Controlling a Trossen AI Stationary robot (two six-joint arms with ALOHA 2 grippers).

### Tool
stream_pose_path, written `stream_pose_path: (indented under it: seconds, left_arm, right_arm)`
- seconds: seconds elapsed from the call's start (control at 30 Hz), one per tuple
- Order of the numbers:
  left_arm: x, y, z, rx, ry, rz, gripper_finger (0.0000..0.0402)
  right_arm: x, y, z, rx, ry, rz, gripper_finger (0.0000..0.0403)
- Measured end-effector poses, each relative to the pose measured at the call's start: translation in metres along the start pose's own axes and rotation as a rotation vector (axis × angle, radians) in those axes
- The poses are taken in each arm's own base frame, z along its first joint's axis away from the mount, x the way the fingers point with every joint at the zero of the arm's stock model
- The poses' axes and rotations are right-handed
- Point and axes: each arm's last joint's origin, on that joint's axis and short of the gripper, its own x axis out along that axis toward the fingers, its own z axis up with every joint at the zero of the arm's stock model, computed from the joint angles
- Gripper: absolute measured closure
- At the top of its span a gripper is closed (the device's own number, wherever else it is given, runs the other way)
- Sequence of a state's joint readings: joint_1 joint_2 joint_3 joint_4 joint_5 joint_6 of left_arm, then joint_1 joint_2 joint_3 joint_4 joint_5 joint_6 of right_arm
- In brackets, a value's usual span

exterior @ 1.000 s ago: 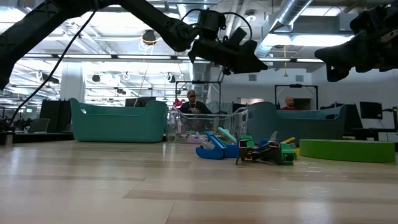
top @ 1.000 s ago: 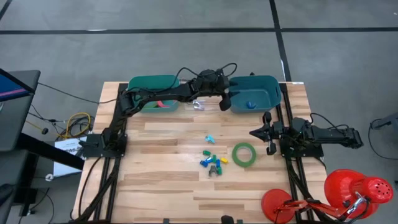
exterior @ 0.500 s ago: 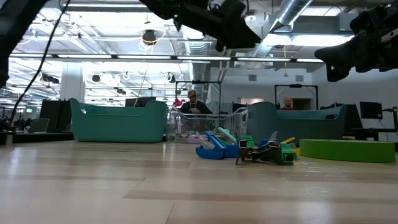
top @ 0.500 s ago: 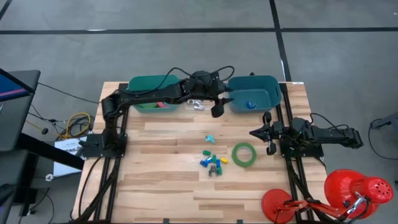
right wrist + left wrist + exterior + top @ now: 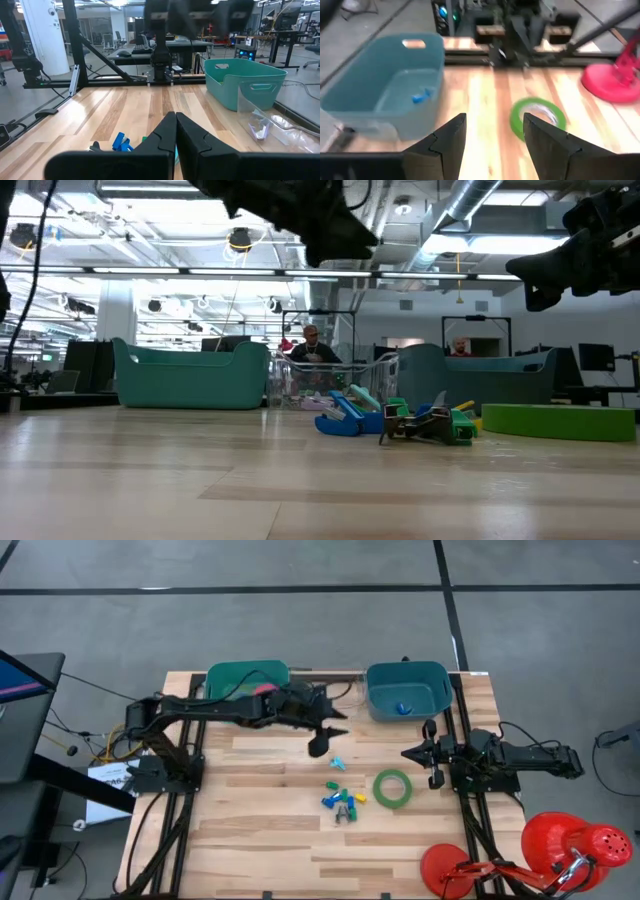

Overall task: Pick and place Stapler, Stapler remover, tape
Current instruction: Put the blue stapler into the dark blue bin

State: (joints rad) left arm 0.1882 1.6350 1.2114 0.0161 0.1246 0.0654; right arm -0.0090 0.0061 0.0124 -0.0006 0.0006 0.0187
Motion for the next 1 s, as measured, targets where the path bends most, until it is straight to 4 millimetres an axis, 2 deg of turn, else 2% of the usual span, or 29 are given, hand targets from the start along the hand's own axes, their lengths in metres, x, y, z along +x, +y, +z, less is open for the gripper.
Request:
stream_pose_path:
  seconds: [0.13, 0.33, 0.57, 0.8, 1.0]
  left_arm:
    - [-0.008, -0.015, -0.014, 0.014, 0.028, -0.034, 0.0215]
    - [-0.009, -0.036, -0.037, 0.033, 0.087, -0.090, 0.0215]
    - [-0.008, -0.051, -0.056, 0.048, 0.141, -0.129, 0.0215]
    - [-0.009, -0.069, -0.060, 0.072, 0.151, -0.205, 0.0215]
    - [-0.011, -0.090, -0.061, 0.135, 0.140, -0.358, 0.0215]
  right_arm:
    - [0.000, 0.000, 0.000, 0.000, 0.000, 0.000, 0.0403]
    - [0.000, 0.000, 0.000, 0.000, 0.000, 0.000, 0.0403]
    - [0.000, 0.000, 0.000, 0.000, 0.000, 0.000, 0.0403]
    - [0.000, 0.000, 0.000, 0.000, 0.000, 0.000, 0.0403]
    - [0.000, 0.000, 0.000, 0.000, 0.000, 0.000, 0.0403]
